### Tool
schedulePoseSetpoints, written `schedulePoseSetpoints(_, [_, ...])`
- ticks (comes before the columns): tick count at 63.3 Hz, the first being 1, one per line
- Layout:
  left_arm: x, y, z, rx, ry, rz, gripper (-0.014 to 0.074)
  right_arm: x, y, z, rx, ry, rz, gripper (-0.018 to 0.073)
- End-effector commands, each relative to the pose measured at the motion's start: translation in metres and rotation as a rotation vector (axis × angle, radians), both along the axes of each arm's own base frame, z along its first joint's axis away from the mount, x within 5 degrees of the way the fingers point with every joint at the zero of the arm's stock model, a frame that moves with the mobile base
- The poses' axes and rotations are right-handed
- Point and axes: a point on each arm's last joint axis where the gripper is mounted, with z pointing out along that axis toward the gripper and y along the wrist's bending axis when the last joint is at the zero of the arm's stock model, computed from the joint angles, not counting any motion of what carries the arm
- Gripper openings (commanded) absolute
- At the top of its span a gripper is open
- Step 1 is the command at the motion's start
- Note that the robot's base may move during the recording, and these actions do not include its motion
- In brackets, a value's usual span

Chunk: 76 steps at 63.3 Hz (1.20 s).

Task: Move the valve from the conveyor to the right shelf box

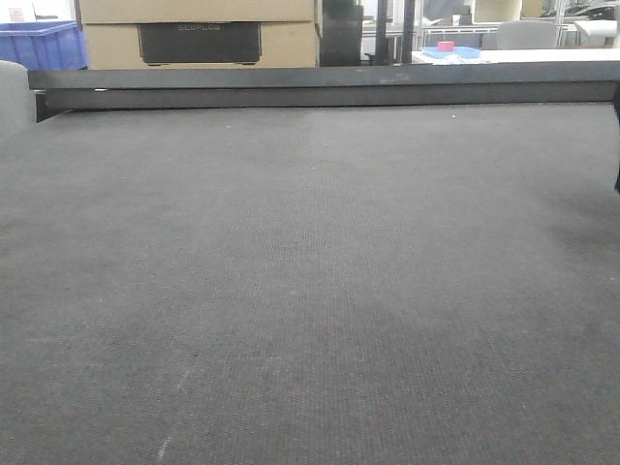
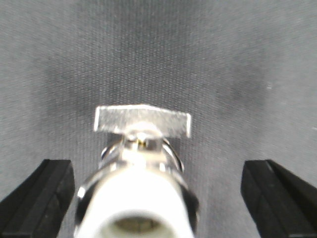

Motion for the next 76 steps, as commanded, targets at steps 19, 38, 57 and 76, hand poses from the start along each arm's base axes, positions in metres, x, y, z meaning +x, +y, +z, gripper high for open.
schedulePoseSetpoints(19, [0.000,-0.001,0.004,-0.008,-0.018,-0.005,0.0598,0.004,0.000,0.000,-0.004,-0.008,0.008,0.0040])
schedulePoseSetpoints(38, [0.005,0.000,0.001,-0.030,0.151,0.022,0.0598,-0.007,0.000,0.027,0.000,-0.097,0.007,-0.0154])
schedulePoseSetpoints(57, [0.062,0.006,0.012,0.077,0.508,0.083,0.0598,-0.037,0.002,0.084,0.050,-0.317,-0.006,-0.0154])
schedulePoseSetpoints(76, [0.137,0.034,-0.001,0.072,0.741,0.021,0.0598,-0.057,0.003,0.111,0.063,-0.419,-0.007,-0.0154])
